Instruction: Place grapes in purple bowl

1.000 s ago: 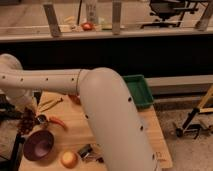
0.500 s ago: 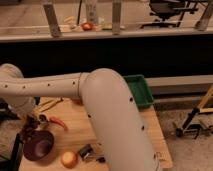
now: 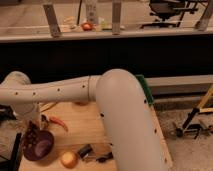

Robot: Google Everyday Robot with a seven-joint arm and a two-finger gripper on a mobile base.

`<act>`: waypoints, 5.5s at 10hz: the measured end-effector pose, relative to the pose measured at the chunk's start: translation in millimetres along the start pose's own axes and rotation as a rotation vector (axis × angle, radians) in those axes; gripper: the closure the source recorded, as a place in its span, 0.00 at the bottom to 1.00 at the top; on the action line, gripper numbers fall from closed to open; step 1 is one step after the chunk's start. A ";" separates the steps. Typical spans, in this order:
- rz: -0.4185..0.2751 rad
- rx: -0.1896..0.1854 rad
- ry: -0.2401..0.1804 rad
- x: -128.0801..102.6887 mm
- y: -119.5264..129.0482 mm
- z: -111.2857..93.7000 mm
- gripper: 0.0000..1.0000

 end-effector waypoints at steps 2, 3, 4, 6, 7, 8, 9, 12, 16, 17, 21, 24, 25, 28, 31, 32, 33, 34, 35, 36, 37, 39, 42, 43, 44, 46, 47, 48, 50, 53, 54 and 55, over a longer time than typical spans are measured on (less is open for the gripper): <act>0.012 0.027 -0.005 -4.9 -1.6 3.7 1.00; 0.020 0.039 -0.010 -8.1 -2.5 6.2 1.00; 0.024 0.043 -0.013 -9.4 -2.4 7.1 1.00; 0.027 0.049 -0.023 -13.3 -4.1 10.0 1.00; 0.027 0.049 -0.028 -14.1 -4.3 11.2 1.00; 0.025 0.048 -0.032 -14.9 -4.2 11.8 1.00; 0.024 0.048 -0.035 -15.5 -4.0 12.6 1.00; 0.021 0.050 -0.054 -16.6 -5.0 13.5 0.81; 0.020 0.043 -0.071 -16.5 -7.7 14.9 0.40; 0.020 0.043 -0.072 -16.6 -8.4 15.4 0.32; 0.023 0.043 -0.069 -18.3 -12.3 16.2 0.20; 0.030 0.045 -0.066 -19.6 -13.9 17.5 0.20; 0.031 0.045 -0.066 -20.1 -14.5 17.8 0.20; 0.031 0.044 -0.065 -21.1 -16.2 18.1 0.20; 0.034 0.046 -0.068 -20.9 -16.3 18.3 0.20; 0.034 0.044 -0.068 -20.7 -15.8 18.0 0.20; 0.035 0.047 -0.069 -20.6 -15.7 18.0 0.20; 0.036 0.049 -0.070 -20.5 -15.7 17.8 0.20; 0.037 0.050 -0.070 -20.3 -15.3 17.8 0.20; 0.038 0.050 -0.069 -20.0 -15.1 17.7 0.20; 0.039 0.049 -0.068 -20.1 -15.3 17.3 0.20; 0.044 0.043 -0.068 -19.4 -14.5 17.0 0.20; 0.048 0.037 -0.070 -18.6 -13.7 16.8 0.20; 0.048 0.037 -0.070 -18.6 -13.7 16.7 0.20; 0.048 0.037 -0.070 -18.6 -13.7 16.7 0.20; 0.048 0.037 -0.070 -18.6 -13.7 16.7 0.20; 0.048 0.037 -0.070 -18.6 -13.7 16.8 0.20; 0.048 0.037 -0.070 -18.5 -13.6 16.8 0.20; 0.048 0.037 -0.070 -18.5 -13.6 16.8 0.20; 0.048 0.037 -0.070 -18.5 -13.6 16.9 0.20; 0.048 0.037 -0.070 -18.6 -13.7 16.8 0.20; 0.048 0.037 -0.070 -18.6 -13.7 16.9 0.20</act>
